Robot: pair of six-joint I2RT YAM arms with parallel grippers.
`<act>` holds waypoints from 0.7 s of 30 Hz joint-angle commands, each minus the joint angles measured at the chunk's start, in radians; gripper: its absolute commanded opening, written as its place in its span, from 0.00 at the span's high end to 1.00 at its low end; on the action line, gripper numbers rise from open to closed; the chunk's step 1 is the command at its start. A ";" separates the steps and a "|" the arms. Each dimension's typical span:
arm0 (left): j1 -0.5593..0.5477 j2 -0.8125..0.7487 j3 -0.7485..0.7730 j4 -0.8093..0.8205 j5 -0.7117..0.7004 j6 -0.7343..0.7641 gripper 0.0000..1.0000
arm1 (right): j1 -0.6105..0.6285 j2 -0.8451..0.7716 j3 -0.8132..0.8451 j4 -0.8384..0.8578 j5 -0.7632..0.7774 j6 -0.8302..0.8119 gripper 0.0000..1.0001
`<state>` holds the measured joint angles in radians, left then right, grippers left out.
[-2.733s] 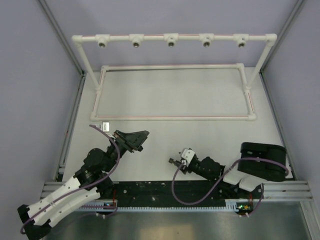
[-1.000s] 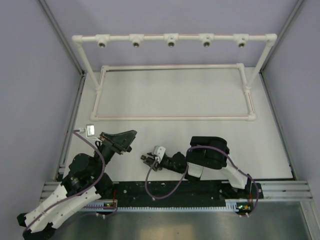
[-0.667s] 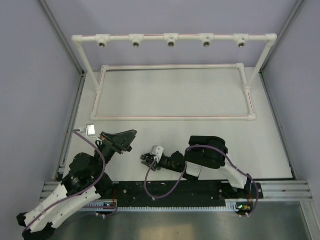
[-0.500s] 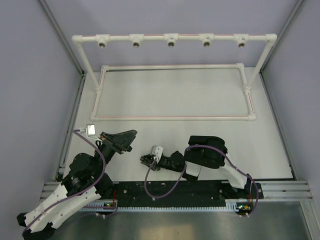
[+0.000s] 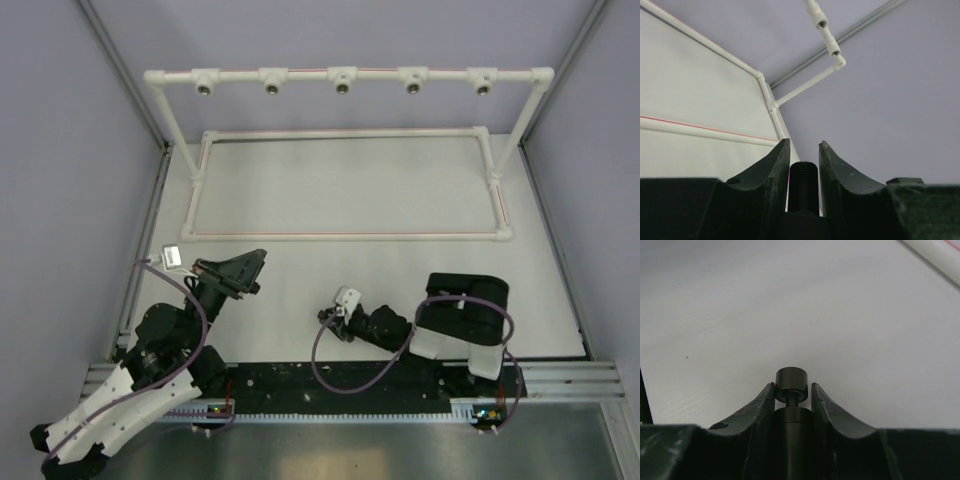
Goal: Install the water faucets
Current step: Pick up the adaptor at the center of the board.
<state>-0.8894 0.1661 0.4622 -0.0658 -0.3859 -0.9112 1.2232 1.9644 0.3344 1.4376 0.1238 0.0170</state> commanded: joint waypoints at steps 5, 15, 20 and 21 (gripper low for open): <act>0.006 0.081 0.096 0.303 -0.203 -0.109 1.00 | 0.065 -0.689 0.237 -0.721 0.315 -0.072 1.00; 0.006 0.295 0.184 0.524 -0.185 -0.241 1.00 | 0.078 -0.886 0.416 -0.806 0.182 -0.379 1.00; 0.006 0.391 0.208 0.629 -0.171 -0.294 1.00 | 0.094 -0.895 0.492 -0.824 0.054 -0.524 1.00; 0.006 0.412 0.217 0.661 -0.162 -0.314 1.00 | 0.099 -0.900 0.500 -0.818 -0.022 -0.617 1.00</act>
<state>-0.8852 0.5533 0.6189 0.4236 -0.5720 -1.1591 1.3090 1.0779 0.7433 0.6140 0.2600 -0.4053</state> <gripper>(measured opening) 0.340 0.307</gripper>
